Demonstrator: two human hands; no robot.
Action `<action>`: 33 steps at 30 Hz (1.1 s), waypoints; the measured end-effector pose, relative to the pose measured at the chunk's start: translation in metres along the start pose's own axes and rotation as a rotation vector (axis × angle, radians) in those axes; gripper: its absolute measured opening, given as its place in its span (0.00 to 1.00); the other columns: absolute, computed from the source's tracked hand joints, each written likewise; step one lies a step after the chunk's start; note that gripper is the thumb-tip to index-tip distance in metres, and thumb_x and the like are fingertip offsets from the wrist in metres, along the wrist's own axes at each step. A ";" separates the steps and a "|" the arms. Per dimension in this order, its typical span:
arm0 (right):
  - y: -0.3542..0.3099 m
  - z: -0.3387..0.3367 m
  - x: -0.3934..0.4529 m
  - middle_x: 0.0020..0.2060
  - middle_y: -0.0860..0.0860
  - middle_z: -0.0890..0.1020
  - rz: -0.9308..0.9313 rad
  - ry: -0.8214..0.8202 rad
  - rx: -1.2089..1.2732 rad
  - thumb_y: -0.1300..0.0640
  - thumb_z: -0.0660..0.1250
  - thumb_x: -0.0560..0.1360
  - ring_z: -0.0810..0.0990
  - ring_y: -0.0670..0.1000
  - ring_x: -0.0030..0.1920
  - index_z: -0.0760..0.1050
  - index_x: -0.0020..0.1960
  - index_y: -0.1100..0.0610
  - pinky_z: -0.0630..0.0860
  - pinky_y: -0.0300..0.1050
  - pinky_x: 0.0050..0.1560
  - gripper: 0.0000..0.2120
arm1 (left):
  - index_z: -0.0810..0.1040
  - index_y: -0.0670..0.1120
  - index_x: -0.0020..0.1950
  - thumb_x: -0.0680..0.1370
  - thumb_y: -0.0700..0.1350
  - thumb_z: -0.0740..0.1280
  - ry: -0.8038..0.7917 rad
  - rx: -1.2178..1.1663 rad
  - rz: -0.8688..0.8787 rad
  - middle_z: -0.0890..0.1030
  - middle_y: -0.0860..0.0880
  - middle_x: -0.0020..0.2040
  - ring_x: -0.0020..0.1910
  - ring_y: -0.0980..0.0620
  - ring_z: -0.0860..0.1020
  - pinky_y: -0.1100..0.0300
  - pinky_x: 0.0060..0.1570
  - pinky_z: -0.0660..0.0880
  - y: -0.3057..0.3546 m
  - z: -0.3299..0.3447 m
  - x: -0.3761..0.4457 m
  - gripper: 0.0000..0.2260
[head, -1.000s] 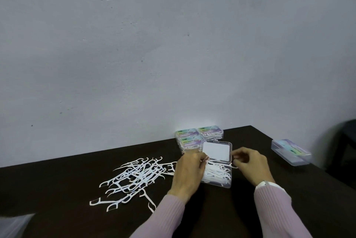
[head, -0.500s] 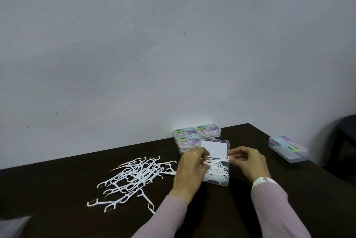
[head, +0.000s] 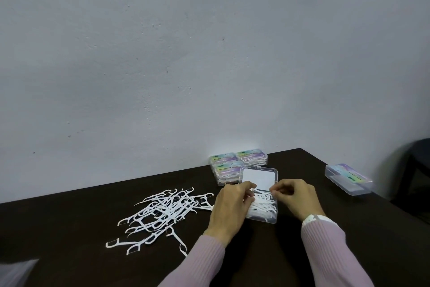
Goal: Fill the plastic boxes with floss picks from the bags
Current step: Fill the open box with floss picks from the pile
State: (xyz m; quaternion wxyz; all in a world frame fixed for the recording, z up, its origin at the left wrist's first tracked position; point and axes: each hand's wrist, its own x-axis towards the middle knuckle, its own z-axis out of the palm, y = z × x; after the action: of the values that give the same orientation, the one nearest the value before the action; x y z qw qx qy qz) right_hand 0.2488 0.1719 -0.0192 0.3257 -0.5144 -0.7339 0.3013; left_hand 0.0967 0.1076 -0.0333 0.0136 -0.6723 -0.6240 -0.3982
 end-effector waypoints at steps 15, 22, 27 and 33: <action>-0.003 0.002 -0.002 0.43 0.45 0.74 -0.073 -0.067 -0.205 0.60 0.68 0.73 0.72 0.41 0.40 0.80 0.46 0.51 0.69 0.35 0.45 0.05 | 0.76 0.52 0.61 0.80 0.50 0.61 -0.187 0.040 -0.012 0.75 0.56 0.62 0.63 0.58 0.67 0.60 0.62 0.62 -0.015 0.005 0.000 0.11; -0.003 0.006 -0.001 0.43 0.45 0.74 -0.102 -0.042 -0.253 0.56 0.68 0.74 0.72 0.41 0.40 0.79 0.50 0.51 0.67 0.29 0.39 0.05 | 0.77 0.55 0.61 0.80 0.46 0.61 -0.187 0.007 -0.022 0.74 0.55 0.58 0.61 0.58 0.68 0.58 0.65 0.62 -0.014 0.005 0.000 0.12; -0.003 0.008 -0.001 0.44 0.46 0.73 -0.119 -0.053 -0.299 0.58 0.68 0.74 0.73 0.42 0.42 0.79 0.47 0.50 0.66 0.30 0.38 0.05 | 0.69 0.56 0.69 0.80 0.48 0.60 -0.124 0.144 -0.040 0.69 0.55 0.64 0.67 0.59 0.62 0.54 0.72 0.46 -0.017 0.004 -0.001 0.17; -0.005 0.007 -0.003 0.43 0.45 0.74 -0.147 -0.034 -0.293 0.56 0.68 0.74 0.72 0.41 0.40 0.79 0.48 0.50 0.66 0.30 0.38 0.04 | 0.75 0.54 0.64 0.82 0.48 0.58 -0.157 0.059 -0.047 0.72 0.58 0.63 0.66 0.60 0.65 0.54 0.72 0.52 -0.022 0.006 0.000 0.13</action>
State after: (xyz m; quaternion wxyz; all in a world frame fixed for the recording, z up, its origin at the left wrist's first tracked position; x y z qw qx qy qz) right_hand 0.2416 0.1670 -0.0200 0.2560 -0.4962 -0.8109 0.1752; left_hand 0.0813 0.1157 -0.0479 -0.0251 -0.6858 -0.6503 -0.3258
